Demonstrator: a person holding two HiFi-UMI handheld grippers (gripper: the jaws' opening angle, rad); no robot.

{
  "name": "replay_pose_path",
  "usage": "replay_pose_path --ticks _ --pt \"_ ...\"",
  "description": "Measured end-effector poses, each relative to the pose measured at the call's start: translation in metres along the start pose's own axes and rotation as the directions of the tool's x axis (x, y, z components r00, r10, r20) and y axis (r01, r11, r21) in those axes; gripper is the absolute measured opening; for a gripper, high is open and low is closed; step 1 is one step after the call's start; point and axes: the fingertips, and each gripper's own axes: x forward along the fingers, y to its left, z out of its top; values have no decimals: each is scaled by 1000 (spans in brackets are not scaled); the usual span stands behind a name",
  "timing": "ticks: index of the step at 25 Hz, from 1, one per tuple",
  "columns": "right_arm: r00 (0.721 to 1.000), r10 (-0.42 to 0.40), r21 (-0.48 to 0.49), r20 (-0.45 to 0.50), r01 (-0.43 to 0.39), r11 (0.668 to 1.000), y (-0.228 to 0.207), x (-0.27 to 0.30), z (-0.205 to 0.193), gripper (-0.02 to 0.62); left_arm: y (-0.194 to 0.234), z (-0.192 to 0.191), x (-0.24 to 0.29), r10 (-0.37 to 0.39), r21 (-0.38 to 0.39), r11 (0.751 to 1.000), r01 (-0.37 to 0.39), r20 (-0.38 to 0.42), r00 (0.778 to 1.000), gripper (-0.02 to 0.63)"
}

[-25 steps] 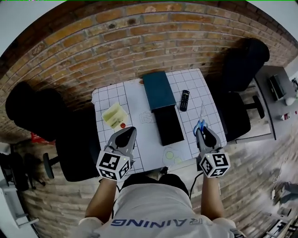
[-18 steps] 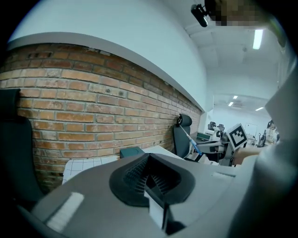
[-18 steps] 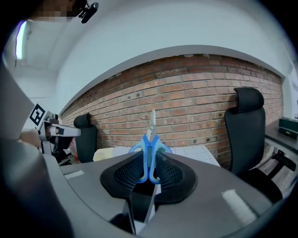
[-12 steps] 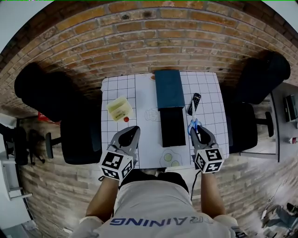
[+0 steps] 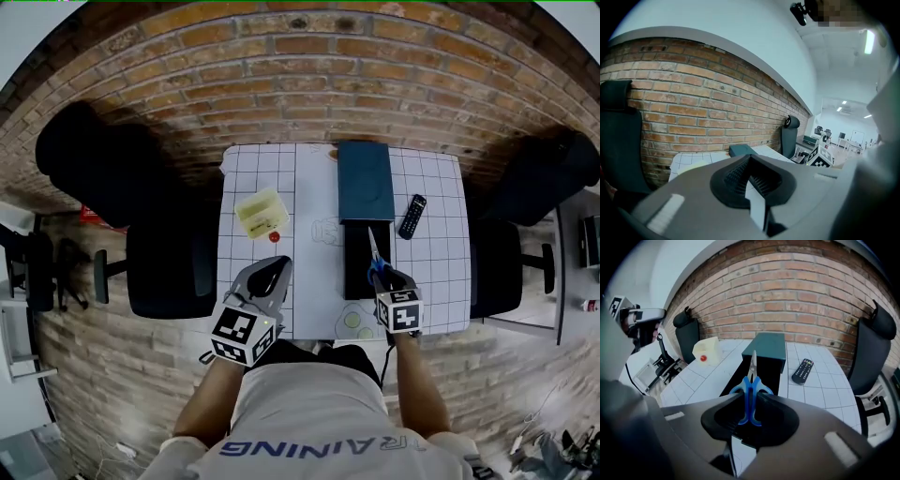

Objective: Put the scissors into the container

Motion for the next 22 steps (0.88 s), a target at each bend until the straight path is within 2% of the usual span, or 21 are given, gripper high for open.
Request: replay_pose_path --ticks 5,9,16,22 --pt "991 -4 -22 -133 1 1000 8 29 -18 104 9 -9 -11 -1 -19 1000 1 -3 1000 2" --pt "976 -51 -72 -212 36 997 9 48 -24 104 12 -11 -17 -11 -24 1000 11 1 1000 2" --pt "962 -58 -79 -268 38 996 12 63 -29 106 21 -8 -19 -17 -17 1000 17 12 1000 2" --pt "966 -54 -57 -254 41 998 11 61 -27 109 28 2 -21 -54 5 999 54 47 997 2"
